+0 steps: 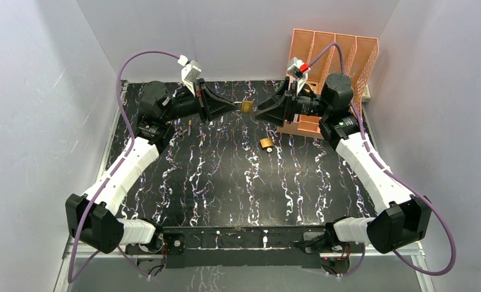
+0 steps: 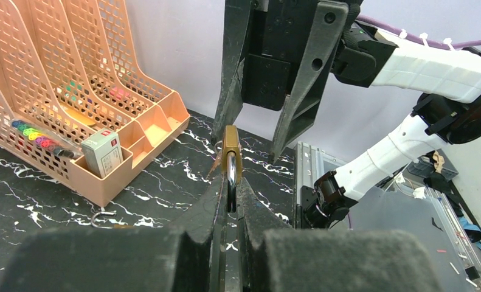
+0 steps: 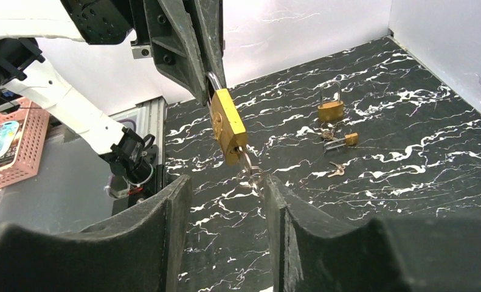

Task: Lock with the key
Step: Lock the lock.

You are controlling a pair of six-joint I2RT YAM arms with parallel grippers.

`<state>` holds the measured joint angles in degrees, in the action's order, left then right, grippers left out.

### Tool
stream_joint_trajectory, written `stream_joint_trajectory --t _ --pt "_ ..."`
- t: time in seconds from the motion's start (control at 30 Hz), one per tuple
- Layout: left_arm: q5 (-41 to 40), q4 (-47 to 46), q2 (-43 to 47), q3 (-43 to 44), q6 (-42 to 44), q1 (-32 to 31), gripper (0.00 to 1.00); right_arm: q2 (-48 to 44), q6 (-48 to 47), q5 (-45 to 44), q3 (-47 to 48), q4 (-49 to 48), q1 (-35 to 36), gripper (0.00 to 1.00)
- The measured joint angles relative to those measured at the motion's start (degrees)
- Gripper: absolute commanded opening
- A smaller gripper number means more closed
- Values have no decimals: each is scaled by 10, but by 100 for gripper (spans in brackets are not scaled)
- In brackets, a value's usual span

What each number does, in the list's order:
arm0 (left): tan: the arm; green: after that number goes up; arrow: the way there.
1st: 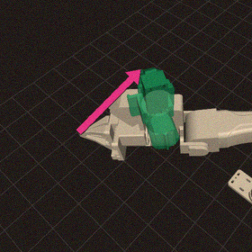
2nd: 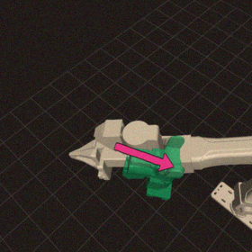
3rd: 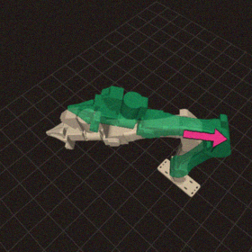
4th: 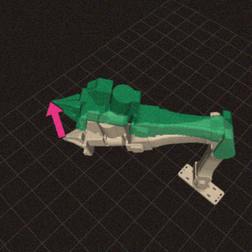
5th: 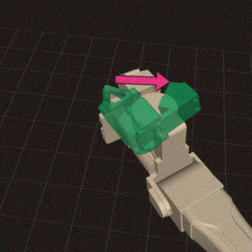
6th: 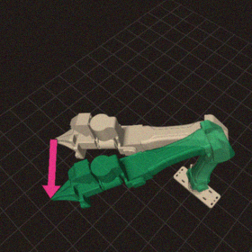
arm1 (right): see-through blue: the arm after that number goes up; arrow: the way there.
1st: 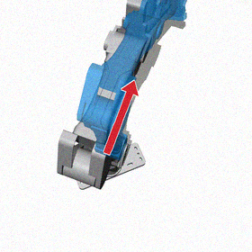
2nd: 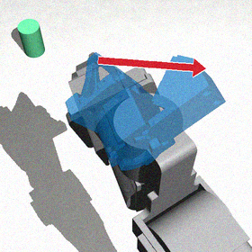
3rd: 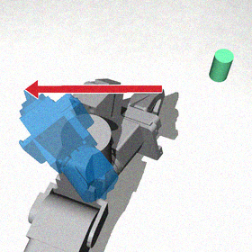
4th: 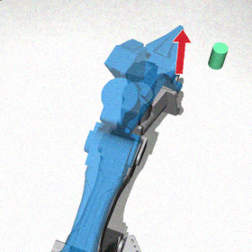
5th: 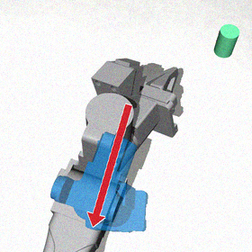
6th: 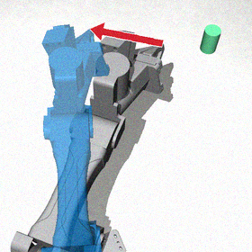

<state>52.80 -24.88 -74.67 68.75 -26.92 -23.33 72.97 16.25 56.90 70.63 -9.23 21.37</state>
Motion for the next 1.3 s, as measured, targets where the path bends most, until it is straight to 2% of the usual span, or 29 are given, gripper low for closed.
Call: stream_joint_trajectory --t 0.57,0.87,1.1,1.2,1.3 --pt "6 -22 0 0 -17 6 0 29 38 34 2 -54 0 53" --pt "6 -31 0 0 -24 7 0 37 65 53 6 -82 0 46" --pt "8 -34 0 0 -27 9 0 41 81 64 7 -103 0 49" --pt "9 -36 0 0 -28 10 0 46 87 67 10 -108 0 46" --pt "10 -38 0 0 -29 11 0 51 90 70 12 -112 0 36"
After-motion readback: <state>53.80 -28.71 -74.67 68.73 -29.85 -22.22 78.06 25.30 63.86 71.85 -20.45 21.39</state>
